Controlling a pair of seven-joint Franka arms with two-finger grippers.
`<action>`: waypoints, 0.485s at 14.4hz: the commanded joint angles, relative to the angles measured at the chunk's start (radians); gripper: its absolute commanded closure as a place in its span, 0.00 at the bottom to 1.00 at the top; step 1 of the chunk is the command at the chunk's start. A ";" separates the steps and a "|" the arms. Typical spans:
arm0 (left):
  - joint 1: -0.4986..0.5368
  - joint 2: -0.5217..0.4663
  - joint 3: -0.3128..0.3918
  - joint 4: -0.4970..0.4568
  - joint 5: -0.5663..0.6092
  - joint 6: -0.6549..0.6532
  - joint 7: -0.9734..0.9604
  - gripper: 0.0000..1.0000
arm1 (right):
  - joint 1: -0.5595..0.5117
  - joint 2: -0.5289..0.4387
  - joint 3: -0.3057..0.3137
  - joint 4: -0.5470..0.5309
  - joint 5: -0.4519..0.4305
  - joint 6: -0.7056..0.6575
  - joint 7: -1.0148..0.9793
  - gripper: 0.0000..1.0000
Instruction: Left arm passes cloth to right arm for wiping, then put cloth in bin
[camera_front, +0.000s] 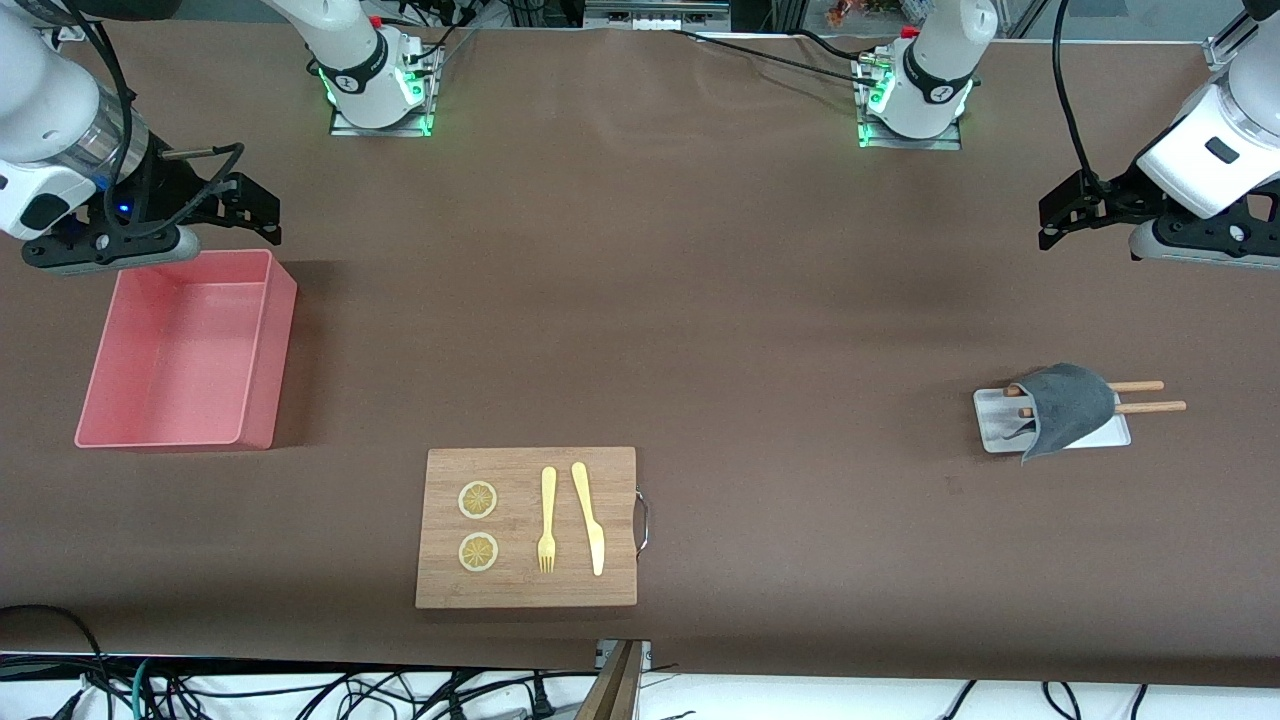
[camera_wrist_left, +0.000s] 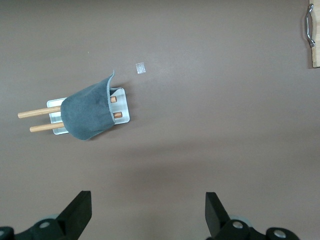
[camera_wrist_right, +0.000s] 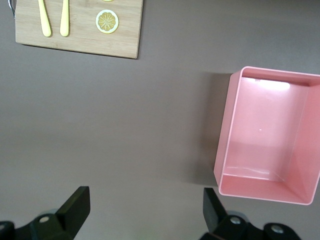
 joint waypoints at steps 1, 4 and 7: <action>-0.003 0.012 0.004 0.026 -0.023 -0.003 0.000 0.00 | -0.005 0.000 -0.001 0.014 0.011 -0.008 -0.020 0.00; -0.003 0.012 0.004 0.023 -0.034 0.000 -0.003 0.00 | -0.005 0.000 -0.001 0.014 0.011 -0.009 -0.020 0.00; 0.004 0.015 0.004 0.025 -0.034 0.000 0.005 0.00 | -0.005 -0.002 -0.001 0.014 0.011 -0.009 -0.020 0.00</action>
